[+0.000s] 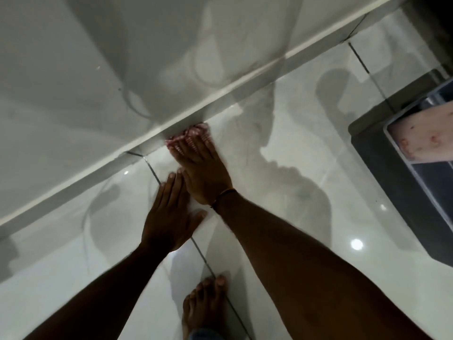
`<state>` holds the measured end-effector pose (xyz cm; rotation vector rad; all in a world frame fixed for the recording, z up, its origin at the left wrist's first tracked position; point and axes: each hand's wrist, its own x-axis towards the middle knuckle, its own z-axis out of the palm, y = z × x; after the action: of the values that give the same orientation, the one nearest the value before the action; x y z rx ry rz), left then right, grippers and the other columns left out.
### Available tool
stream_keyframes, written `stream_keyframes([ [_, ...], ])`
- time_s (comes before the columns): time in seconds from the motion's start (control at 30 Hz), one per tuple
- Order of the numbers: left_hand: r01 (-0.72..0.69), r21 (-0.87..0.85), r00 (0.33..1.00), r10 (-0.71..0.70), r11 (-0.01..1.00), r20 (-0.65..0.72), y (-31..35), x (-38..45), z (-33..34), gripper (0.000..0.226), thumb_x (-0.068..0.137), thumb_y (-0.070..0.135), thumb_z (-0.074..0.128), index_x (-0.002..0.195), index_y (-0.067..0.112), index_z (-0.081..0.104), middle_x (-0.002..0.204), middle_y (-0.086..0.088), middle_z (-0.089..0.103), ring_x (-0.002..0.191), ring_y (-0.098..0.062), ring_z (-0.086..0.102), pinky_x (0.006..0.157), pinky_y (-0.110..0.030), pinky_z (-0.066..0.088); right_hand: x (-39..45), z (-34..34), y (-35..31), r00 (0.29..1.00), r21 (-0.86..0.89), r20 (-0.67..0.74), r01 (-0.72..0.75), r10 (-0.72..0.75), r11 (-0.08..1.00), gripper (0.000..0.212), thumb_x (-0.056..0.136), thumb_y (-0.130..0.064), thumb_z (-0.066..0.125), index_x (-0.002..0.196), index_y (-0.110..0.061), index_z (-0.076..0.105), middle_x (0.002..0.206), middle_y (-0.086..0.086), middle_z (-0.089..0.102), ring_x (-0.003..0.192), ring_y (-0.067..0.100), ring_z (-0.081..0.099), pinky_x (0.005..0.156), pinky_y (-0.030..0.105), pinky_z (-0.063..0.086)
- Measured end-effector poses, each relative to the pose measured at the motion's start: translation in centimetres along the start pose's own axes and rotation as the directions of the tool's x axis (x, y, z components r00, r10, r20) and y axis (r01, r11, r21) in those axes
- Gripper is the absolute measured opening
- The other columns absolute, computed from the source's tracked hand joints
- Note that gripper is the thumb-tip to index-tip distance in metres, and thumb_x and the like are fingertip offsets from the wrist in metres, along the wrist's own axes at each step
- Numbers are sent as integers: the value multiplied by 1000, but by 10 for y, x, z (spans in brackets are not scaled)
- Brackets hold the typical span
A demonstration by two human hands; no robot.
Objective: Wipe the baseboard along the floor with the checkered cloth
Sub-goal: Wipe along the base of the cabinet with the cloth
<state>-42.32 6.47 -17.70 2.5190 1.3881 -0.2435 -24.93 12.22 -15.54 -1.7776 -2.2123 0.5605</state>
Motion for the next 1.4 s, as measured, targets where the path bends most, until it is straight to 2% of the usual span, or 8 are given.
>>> stream_keyframes([
  [0.57, -4, -43, 1000, 3, 999, -17, -8, 2, -2, 105, 97, 74, 45, 166, 1, 16, 175, -22, 17, 164, -38, 13, 132, -53, 22, 3, -2, 11, 996, -77, 29, 87, -85, 993, 58, 107, -23, 38, 164, -27, 29, 174, 1, 29, 165, 28, 16, 136, 53, 17],
  [0.8, -14, -65, 999, 11, 998, -45, -9, 8, 2, 106, 97, 77, 41, 168, 4, 12, 178, -15, 7, 166, -33, 4, 134, -49, 14, 4, -62, 161, 971, -121, -189, -172, 147, 978, 55, 104, -13, 45, 159, -14, 42, 169, 18, 35, 161, 46, 21, 131, 68, 12],
  [0.93, -68, -11, 996, 67, 998, -58, -20, 12, 7, 104, 98, 76, 40, 167, 1, 16, 178, -16, 6, 166, -34, 6, 135, -46, 8, 8, -101, 230, 953, -143, -182, -269, 242, 952, 52, 107, -16, 42, 159, -14, 42, 171, 16, 33, 162, 41, 20, 136, 62, 4],
  [1.07, -68, 7, 994, 69, 998, -86, -21, 14, 14, 104, 98, 74, 42, 167, 1, 15, 178, -17, 6, 165, -37, 8, 135, -47, 6, 21, -136, 279, 814, 84, -230, -530, 534, 844, 47, 108, -26, 37, 150, -12, 52, 165, 18, 41, 157, 36, 31, 135, 57, 17],
  [1.17, -57, 29, 996, 59, 998, -61, -19, 13, 14, 104, 97, 75, 39, 167, 2, 13, 178, -17, 5, 165, -36, 7, 135, -46, 5, 33, -153, 305, 718, 203, -178, -643, 673, 739, 29, 108, -21, 41, 130, -21, 60, 139, 10, 57, 133, 24, 52, 121, 47, 36],
  [1.27, -47, 21, 997, 48, 999, -62, -20, 14, 10, 104, 97, 74, 38, 167, 2, 13, 178, -17, 6, 166, -35, 7, 135, -42, 0, 36, -145, 321, 754, 222, -290, -546, 589, 808, 30, 110, -20, 38, 83, -32, 43, 85, 0, 43, 75, 13, 48, 70, 31, 55],
  [1.33, -52, 13, 996, 53, 999, -75, -17, 15, 9, 103, 97, 73, 40, 166, 1, 16, 177, -19, 9, 165, -36, 8, 135, -43, 1, 27, -146, 291, 826, 3, -269, -513, 495, 858, 25, 108, -26, 36, 95, -33, 56, 100, 12, 54, 95, 29, 55, 100, 48, 58],
  [1.4, -53, 15, 996, 54, 998, -69, -15, 15, 5, 101, 98, 71, 38, 165, -1, 19, 176, -20, 12, 164, -39, 13, 133, -47, 8, 18, -125, 246, 859, -23, -282, -451, 427, 892, 35, 105, -21, 45, 128, -9, 68, 137, 25, 62, 136, 45, 52, 128, 64, 29],
])
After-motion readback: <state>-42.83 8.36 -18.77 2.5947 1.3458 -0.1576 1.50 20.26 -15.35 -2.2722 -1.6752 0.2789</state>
